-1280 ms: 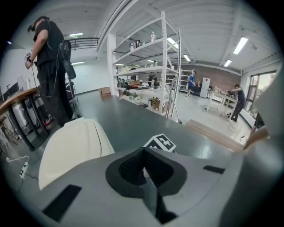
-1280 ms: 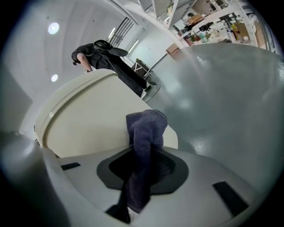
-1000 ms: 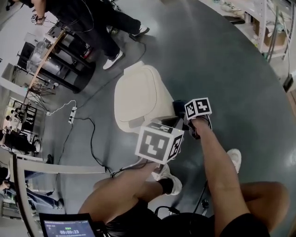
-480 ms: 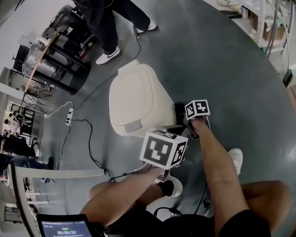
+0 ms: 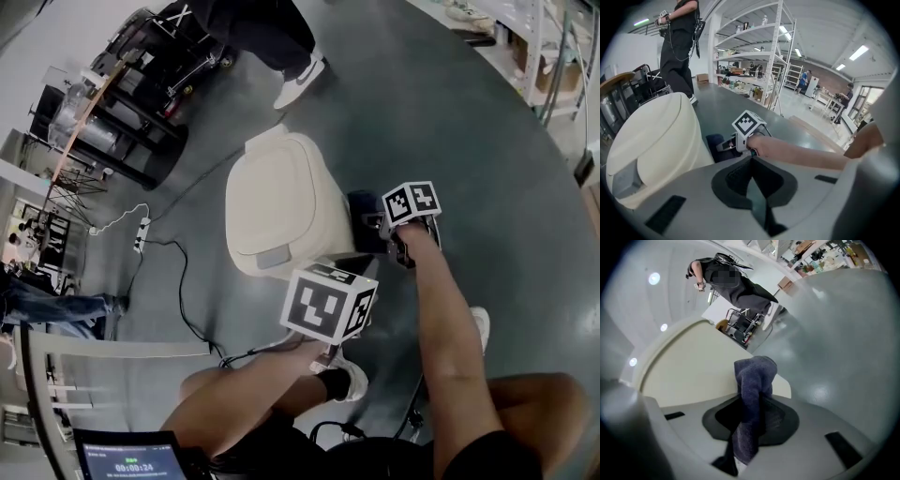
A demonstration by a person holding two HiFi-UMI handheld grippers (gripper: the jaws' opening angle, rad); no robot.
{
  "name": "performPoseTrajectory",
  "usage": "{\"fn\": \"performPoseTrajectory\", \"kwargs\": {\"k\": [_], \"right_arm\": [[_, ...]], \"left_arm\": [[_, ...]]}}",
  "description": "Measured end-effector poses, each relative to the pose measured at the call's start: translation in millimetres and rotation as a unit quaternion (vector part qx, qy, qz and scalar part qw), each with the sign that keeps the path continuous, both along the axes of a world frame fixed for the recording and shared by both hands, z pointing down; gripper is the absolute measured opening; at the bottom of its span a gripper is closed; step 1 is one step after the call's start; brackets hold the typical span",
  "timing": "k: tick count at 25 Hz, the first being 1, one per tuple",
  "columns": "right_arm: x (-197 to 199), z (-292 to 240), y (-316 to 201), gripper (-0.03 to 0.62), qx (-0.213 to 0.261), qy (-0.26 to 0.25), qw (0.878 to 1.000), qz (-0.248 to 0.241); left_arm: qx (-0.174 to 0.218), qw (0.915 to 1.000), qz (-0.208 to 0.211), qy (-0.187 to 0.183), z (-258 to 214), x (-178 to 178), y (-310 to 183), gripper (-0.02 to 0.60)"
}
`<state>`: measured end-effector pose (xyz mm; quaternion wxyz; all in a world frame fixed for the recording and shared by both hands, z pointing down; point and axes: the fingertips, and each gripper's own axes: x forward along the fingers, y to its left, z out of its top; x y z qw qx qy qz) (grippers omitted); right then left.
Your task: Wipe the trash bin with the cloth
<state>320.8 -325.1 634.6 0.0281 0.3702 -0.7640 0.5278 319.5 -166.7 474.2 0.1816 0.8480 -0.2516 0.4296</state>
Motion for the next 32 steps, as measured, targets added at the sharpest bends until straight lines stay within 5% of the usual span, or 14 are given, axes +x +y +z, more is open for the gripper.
{"fn": "performPoseTrajectory", "kwargs": {"k": [7, 14, 24, 32], "right_arm": [[21, -124, -27, 0.080, 0.108, -0.044, 0.993, 0.011], [11, -157, -47, 0.080, 0.131, -0.022, 0.991, -0.015], [-2, -79, -54, 0.080, 0.063, 0.044, 0.996, -0.033], [-3, 19, -51, 0.080, -0.012, 0.136, 0.991, 0.000]], "left_arm": [[0.014, 0.9998, 0.005, 0.009, -6, 1, 0, 0.000], [0.020, 0.9996, 0.009, 0.017, -11, 1, 0, 0.000], [0.010, 0.9997, 0.011, 0.022, -4, -4, -2, 0.000], [-0.003, 0.9997, 0.008, 0.023, 0, -10, -5, 0.000]]}}
